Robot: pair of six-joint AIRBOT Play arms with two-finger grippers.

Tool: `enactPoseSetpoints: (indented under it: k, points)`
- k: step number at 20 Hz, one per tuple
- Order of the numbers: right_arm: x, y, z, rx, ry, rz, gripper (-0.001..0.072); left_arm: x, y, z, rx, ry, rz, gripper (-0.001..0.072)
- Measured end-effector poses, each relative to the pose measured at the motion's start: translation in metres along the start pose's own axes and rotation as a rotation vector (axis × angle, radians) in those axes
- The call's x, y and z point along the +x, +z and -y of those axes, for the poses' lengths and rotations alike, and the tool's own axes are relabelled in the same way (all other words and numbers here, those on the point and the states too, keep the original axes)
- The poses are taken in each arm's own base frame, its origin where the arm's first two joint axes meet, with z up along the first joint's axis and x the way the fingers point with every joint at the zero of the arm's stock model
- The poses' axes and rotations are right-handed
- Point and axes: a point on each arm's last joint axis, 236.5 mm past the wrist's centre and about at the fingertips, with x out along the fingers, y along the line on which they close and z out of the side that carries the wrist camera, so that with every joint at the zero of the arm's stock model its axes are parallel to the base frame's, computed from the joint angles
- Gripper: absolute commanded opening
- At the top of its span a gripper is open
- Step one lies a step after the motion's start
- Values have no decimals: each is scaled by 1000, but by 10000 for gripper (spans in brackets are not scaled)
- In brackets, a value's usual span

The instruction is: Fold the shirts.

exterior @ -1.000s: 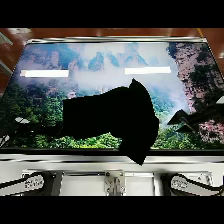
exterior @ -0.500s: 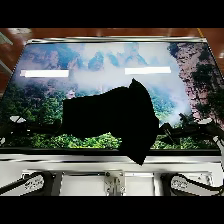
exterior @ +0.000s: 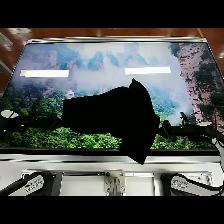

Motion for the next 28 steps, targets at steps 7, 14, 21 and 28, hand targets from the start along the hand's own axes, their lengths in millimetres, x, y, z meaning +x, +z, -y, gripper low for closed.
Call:
enactPoseSetpoints:
  k: [7, 14, 21, 28]
  points:
    - [-159, 61, -209, -644, 186, 393, 64, -185, 100, 173, 529, 9, 559, 37]
    - [-444, -110, -440, -1280, 49, 1365, 64, -462, -24, 410, 1042, -63, 1375, 36]
    - [-499, -234, -422, -1276, -218, 1647, 65, -478, -82, 375, 992, 228, 1358, 37]
    - [-429, -138, -326, -997, -456, 1112, 64, -383, -23, 248, 761, 459, 906, 37]
